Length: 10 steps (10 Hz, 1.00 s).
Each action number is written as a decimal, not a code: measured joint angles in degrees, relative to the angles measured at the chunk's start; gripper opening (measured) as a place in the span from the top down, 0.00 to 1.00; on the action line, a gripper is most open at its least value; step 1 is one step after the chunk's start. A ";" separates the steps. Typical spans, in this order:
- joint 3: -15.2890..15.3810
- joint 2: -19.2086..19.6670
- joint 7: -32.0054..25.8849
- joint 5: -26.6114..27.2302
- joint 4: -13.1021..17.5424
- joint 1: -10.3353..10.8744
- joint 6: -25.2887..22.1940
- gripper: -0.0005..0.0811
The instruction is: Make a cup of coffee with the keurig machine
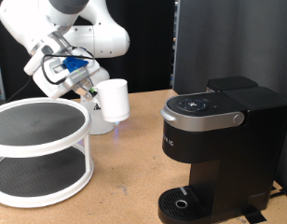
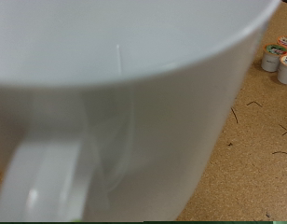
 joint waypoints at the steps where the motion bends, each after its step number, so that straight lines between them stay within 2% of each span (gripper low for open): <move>1: 0.25 0.53 -0.14 0.63 0.00 0.68 0.61 0.91; 3: 0.41 1.48 -0.14 0.71 0.06 1.39 0.80 0.91; 6: 0.09 1.47 -0.47 1.59 0.29 1.38 0.18 0.91; 10: 0.40 2.86 -3.41 6.09 -0.47 2.48 4.53 0.91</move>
